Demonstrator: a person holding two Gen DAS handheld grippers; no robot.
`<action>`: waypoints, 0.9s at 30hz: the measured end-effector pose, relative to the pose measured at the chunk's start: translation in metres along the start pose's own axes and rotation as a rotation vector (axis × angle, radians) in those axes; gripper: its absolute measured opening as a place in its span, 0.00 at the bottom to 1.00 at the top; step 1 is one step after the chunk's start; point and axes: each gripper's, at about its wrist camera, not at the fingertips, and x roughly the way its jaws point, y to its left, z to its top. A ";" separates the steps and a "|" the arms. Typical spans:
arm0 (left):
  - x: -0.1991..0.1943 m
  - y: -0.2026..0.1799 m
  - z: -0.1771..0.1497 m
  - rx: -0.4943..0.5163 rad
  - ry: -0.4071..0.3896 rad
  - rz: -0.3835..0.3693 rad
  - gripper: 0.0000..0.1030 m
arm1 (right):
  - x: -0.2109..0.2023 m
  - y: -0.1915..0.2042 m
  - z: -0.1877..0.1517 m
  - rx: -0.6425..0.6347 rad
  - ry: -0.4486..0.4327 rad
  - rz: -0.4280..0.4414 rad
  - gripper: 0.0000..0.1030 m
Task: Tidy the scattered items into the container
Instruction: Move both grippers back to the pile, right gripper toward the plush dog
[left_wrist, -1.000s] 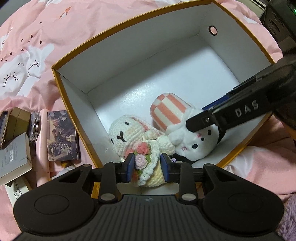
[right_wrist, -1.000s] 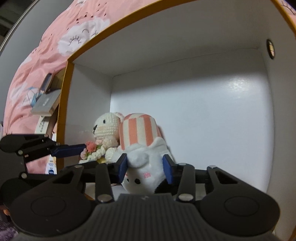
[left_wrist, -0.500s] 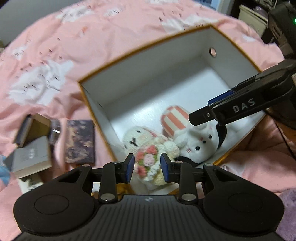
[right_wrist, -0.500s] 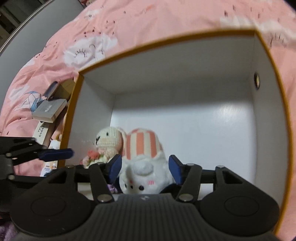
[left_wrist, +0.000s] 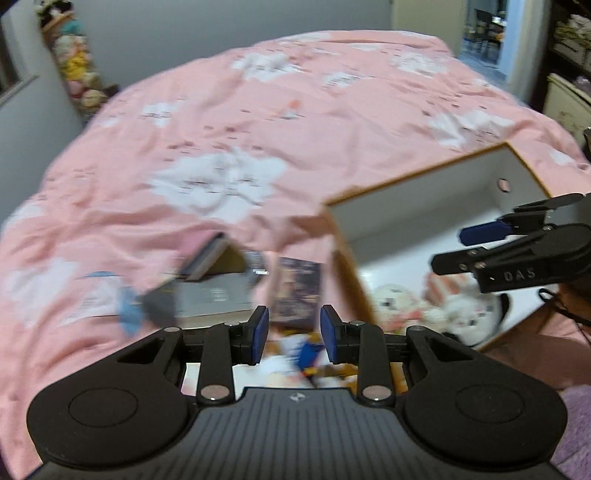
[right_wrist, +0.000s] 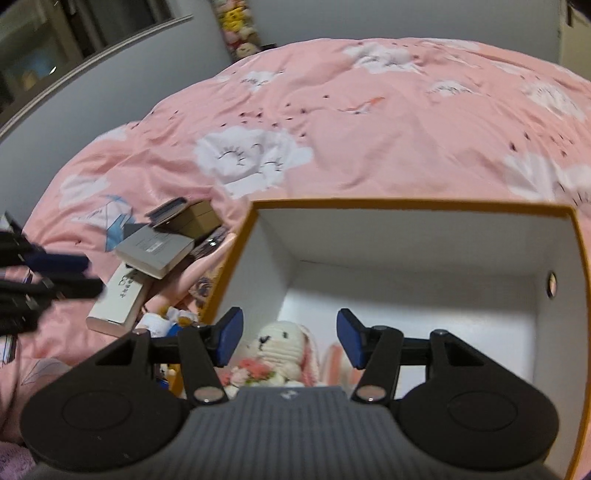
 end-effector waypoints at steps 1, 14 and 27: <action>-0.004 0.006 0.000 0.000 0.001 0.018 0.34 | 0.002 0.006 0.003 -0.019 0.004 0.003 0.58; -0.011 0.059 -0.017 -0.032 0.096 0.015 0.35 | 0.034 0.089 0.008 -0.265 0.096 0.122 0.55; 0.035 0.067 -0.047 -0.078 0.184 -0.076 0.38 | 0.090 0.146 -0.007 -0.699 0.306 0.094 0.53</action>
